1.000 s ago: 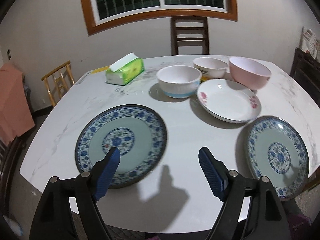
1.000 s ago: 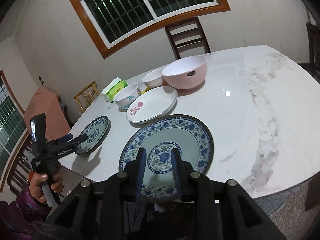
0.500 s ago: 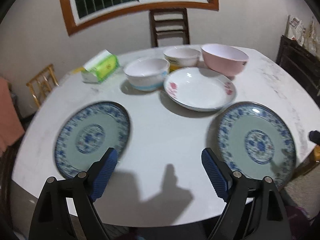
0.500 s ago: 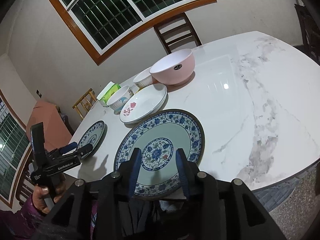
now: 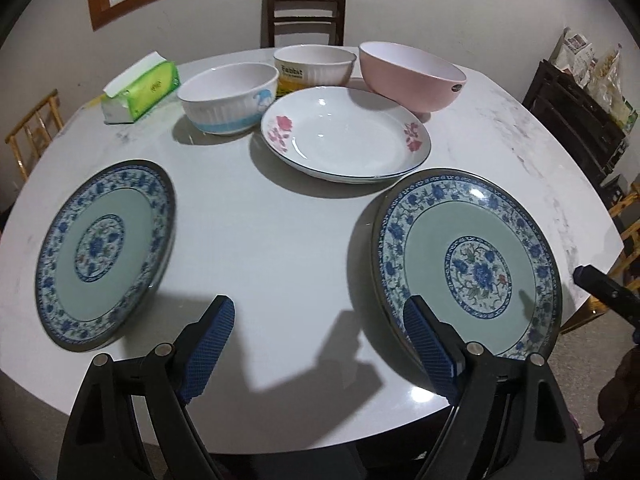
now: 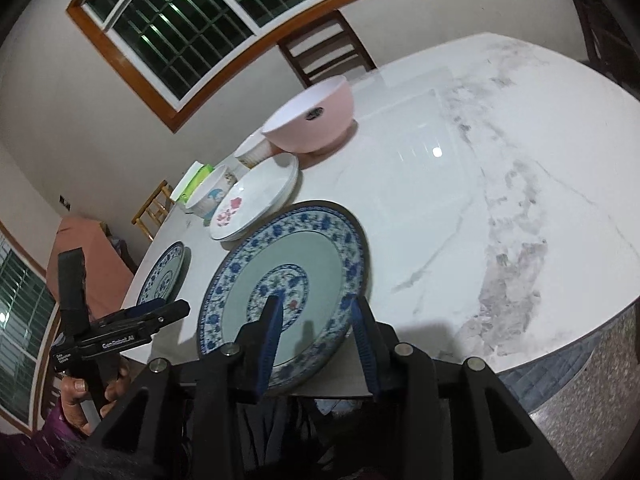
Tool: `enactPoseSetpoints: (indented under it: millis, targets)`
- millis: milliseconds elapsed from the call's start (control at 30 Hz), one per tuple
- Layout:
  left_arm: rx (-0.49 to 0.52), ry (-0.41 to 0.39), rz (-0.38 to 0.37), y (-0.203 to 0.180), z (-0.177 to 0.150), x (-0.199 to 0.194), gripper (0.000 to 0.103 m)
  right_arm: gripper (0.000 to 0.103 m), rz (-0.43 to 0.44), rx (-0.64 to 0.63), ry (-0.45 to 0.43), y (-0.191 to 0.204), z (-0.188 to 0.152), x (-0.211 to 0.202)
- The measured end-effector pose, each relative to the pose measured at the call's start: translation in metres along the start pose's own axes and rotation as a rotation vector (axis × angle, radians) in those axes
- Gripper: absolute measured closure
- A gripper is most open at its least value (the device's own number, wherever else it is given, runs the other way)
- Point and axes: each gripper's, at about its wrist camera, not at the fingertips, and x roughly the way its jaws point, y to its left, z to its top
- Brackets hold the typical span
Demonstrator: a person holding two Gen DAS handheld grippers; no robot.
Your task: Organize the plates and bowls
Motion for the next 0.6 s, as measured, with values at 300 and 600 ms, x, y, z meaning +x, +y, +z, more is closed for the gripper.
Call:
enactPoseSetpoints:
  millis: [300,600]
  targets:
    - [-0.015,0.070,-0.057,-0.002,0.006,0.025,0.019,0.067,0.010,0.052,0.047,-0.019,0.008,0.022]
    - [-0.020,0.108,-0.084,-0.003,0.007,0.040,0.018,0.067,0.044,0.057,0.082,-0.020,0.009,0.038]
